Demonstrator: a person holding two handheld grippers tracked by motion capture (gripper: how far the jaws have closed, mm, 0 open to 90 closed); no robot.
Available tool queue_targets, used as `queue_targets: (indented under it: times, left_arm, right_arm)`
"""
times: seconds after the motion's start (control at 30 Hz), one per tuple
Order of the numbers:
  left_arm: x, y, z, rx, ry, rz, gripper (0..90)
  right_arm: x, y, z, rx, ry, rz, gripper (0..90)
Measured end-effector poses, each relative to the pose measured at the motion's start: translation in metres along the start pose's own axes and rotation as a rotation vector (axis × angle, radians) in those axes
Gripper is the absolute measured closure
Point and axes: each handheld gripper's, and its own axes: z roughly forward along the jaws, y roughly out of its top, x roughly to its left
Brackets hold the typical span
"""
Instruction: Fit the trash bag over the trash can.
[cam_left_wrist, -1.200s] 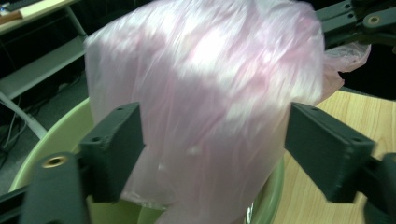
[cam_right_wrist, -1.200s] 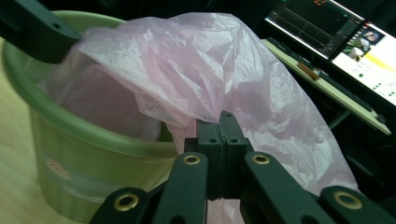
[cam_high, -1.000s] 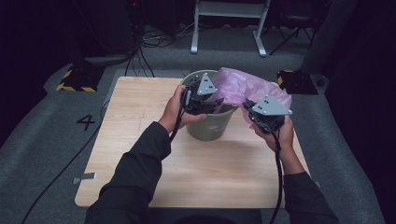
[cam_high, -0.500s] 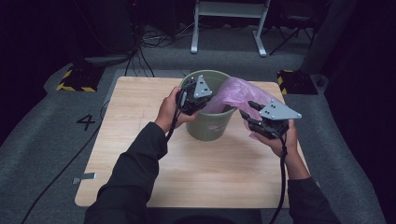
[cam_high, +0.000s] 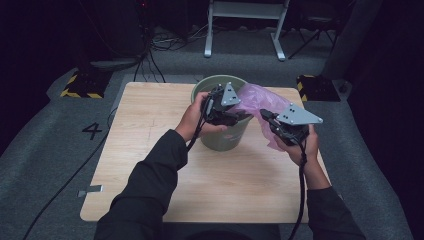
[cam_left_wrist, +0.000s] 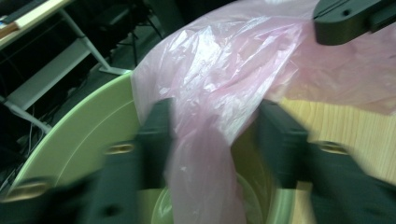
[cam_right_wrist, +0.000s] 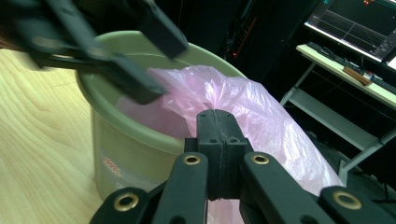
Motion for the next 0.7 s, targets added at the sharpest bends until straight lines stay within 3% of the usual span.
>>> queue_targets:
  times: [0.1,0.17,0.23,0.3,0.37,0.47,0.7]
  left_arm:
    - [0.000,0.001,0.003,0.036,0.031,0.045,69.8]
    - [0.000,0.000,0.005,0.049,0.040,0.044,82.8]
    - [0.002,-0.003,0.005,0.053,0.043,0.043,89.2]
    - [0.003,-0.005,0.004,0.064,0.063,0.050,89.9]
    - [0.007,-0.010,0.000,0.064,0.078,0.036,89.9]
    - [0.014,-0.019,-0.009,0.062,0.091,0.019,89.9]
    - [0.036,-0.038,-0.022,0.074,0.116,-0.059,89.9]
  right_arm:
    - [0.004,0.002,-0.003,-0.012,0.011,-0.014,90.0]
    - [0.005,0.003,-0.004,-0.018,0.013,-0.022,88.7]
    - [0.005,0.003,-0.006,-0.036,0.011,-0.010,84.5]
    - [0.006,0.003,-0.009,-0.050,0.015,-0.013,77.2]
    - [0.006,0.003,-0.014,-0.053,-0.002,-0.003,65.2]
    - [0.005,0.001,-0.021,-0.040,-0.008,0.009,54.2]
    - [-0.005,-0.013,-0.040,-0.031,0.001,0.063,41.5]
